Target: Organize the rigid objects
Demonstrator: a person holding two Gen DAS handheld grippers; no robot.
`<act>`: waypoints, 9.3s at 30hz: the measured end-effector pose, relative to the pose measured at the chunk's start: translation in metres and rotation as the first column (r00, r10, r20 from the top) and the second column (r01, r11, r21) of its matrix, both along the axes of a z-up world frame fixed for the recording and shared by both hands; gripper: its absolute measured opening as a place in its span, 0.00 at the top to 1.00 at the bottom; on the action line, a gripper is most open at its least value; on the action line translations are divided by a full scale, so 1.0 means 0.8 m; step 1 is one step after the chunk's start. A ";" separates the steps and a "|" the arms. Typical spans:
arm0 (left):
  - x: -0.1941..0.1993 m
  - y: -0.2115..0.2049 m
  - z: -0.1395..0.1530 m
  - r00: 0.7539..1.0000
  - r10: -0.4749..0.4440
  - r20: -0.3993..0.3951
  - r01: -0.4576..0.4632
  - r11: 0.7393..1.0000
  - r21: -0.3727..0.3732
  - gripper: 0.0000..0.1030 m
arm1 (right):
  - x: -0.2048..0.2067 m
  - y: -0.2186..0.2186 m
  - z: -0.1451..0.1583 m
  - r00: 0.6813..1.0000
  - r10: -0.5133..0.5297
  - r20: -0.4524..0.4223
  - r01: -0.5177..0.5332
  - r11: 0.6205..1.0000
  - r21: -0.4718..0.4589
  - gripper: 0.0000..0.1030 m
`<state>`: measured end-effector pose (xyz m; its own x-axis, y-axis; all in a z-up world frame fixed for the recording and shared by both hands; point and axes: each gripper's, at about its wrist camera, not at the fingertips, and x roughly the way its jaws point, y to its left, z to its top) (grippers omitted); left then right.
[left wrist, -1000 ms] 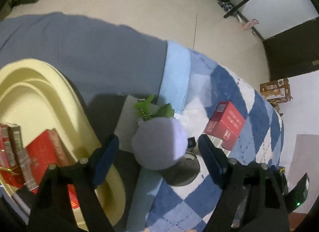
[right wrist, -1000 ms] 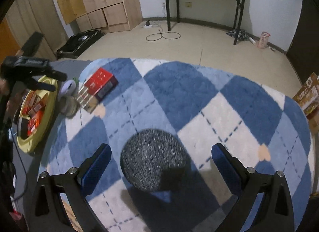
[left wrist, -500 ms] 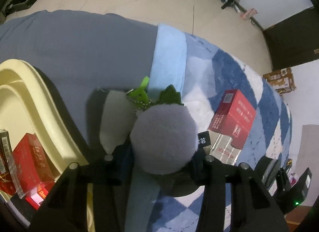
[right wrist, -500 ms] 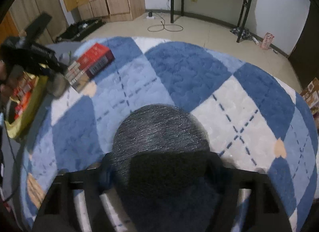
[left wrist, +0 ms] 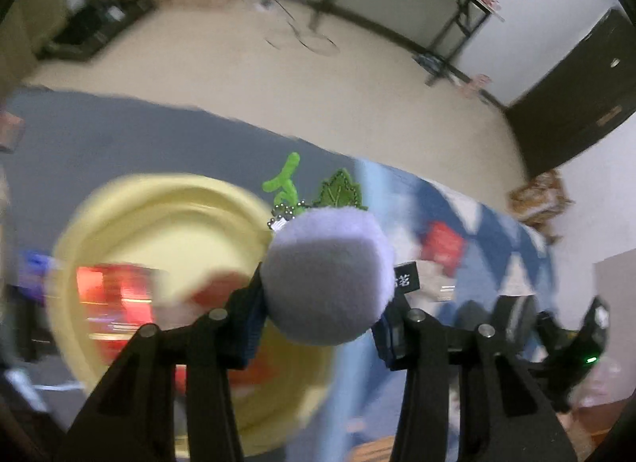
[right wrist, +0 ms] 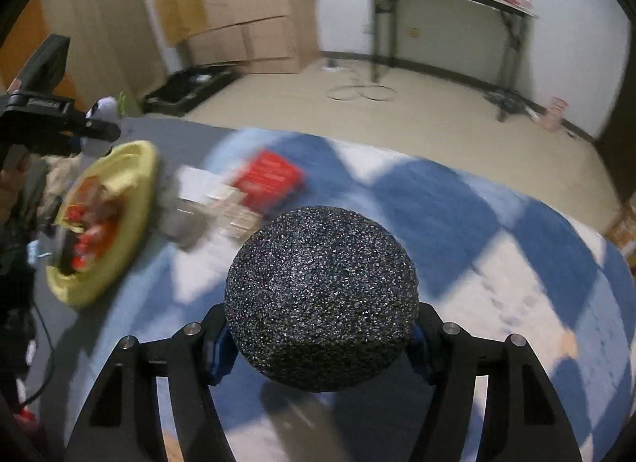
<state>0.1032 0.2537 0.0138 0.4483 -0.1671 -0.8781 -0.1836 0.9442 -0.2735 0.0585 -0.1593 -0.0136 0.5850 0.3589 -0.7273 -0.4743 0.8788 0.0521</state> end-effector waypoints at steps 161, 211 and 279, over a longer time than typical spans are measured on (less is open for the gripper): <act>-0.244 -0.023 -0.101 0.931 0.326 0.167 -0.345 0.933 0.100 0.00 | 0.018 0.233 -0.031 0.943 0.301 0.141 -0.312 0.948 0.064 0.00; -0.221 -0.051 -0.217 0.907 0.376 0.191 -0.417 0.869 0.266 0.00 | -0.067 0.258 -0.183 0.902 0.413 0.122 -0.379 0.896 -0.234 0.00; -0.223 -0.053 -0.216 0.907 0.376 0.191 -0.417 0.869 0.266 0.00 | -0.068 0.259 -0.183 0.904 0.411 0.121 -0.377 0.897 -0.233 0.00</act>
<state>-0.0749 0.2116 -0.1591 0.5336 0.3050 -0.7888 -0.5419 0.8394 -0.0420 0.0044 0.0478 -0.1596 0.5418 0.4419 -0.7149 -0.7701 0.6018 -0.2116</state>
